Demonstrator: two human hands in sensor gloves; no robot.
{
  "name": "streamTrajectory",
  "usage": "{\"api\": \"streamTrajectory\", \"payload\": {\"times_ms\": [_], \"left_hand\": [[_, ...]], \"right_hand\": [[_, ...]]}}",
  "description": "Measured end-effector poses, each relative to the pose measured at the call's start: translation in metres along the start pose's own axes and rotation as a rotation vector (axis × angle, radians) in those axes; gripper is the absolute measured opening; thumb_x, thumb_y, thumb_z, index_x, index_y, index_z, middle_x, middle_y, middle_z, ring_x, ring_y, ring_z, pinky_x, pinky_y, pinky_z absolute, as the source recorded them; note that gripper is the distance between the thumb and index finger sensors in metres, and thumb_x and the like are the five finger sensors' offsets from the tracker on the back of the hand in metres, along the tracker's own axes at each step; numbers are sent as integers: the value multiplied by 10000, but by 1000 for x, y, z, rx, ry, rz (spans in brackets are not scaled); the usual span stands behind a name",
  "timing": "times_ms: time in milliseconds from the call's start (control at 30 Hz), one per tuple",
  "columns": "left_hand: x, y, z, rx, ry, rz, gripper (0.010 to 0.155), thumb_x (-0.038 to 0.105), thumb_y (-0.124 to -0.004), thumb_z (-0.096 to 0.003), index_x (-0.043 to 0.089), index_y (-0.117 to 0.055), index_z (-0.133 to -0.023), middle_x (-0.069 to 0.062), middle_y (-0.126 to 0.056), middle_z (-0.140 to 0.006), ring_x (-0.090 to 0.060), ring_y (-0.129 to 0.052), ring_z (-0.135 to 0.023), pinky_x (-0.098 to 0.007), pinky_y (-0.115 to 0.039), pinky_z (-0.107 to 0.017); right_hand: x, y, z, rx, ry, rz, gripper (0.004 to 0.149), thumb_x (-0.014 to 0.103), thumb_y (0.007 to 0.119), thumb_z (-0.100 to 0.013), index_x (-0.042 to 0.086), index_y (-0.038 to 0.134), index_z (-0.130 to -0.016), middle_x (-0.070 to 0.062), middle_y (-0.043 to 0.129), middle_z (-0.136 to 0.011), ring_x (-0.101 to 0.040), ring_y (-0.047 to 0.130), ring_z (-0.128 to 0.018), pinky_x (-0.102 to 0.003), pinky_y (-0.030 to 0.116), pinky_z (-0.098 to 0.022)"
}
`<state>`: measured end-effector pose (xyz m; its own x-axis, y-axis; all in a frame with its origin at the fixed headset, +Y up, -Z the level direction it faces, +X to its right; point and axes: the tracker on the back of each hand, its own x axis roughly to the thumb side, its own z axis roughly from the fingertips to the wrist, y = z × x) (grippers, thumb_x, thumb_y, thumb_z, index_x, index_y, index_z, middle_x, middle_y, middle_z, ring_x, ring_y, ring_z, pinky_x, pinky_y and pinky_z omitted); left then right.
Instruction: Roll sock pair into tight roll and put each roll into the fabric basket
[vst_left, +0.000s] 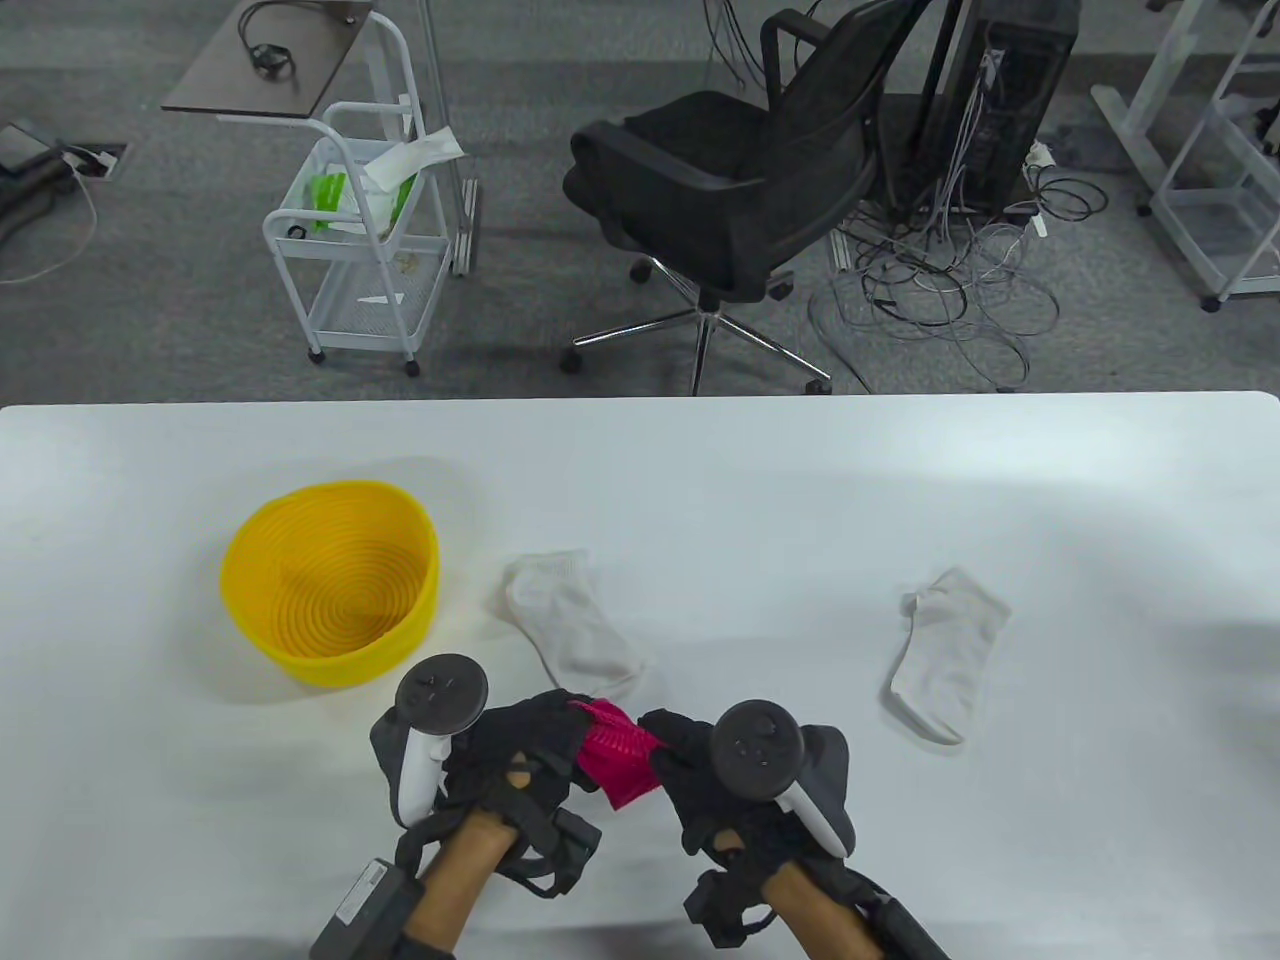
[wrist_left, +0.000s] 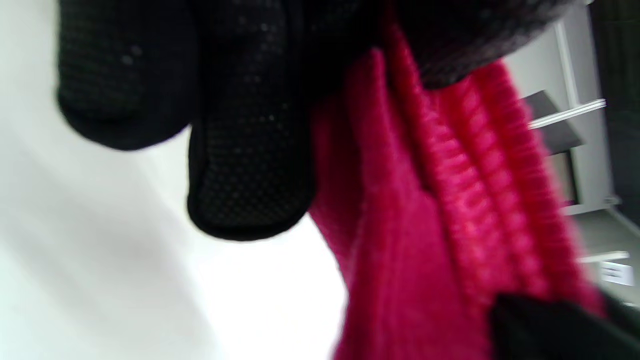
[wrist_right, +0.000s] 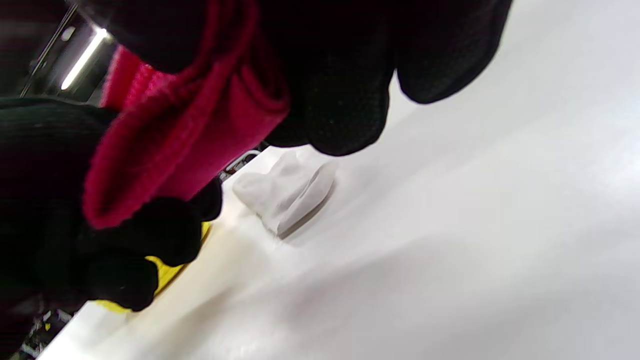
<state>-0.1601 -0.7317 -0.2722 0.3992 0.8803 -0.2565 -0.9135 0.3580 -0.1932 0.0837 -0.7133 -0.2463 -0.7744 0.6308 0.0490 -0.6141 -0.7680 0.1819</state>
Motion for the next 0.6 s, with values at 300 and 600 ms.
{"api": "streamTrajectory", "payload": {"times_ms": [300,600], "left_hand": [[35,-10,21,49,-372,32,422,373,-813,-385,171,-954,-728,-126,-1100,-603,-262,-1191,-406,-389,-962,-320],[33,-7,18,29,-425,72,420,367,-810,-394,195,-941,-754,-106,-1089,-648,-267,-1174,-470,-406,-941,-367]], "right_hand": [[-36,-4,-13,142,184,-391,476,482,768,-445,419,740,-916,103,900,-935,-197,991,-742,-516,773,-583],[-40,-8,-14,263,237,-625,471,378,745,-480,234,724,-927,7,957,-819,-108,1042,-667,-425,841,-561]]}}
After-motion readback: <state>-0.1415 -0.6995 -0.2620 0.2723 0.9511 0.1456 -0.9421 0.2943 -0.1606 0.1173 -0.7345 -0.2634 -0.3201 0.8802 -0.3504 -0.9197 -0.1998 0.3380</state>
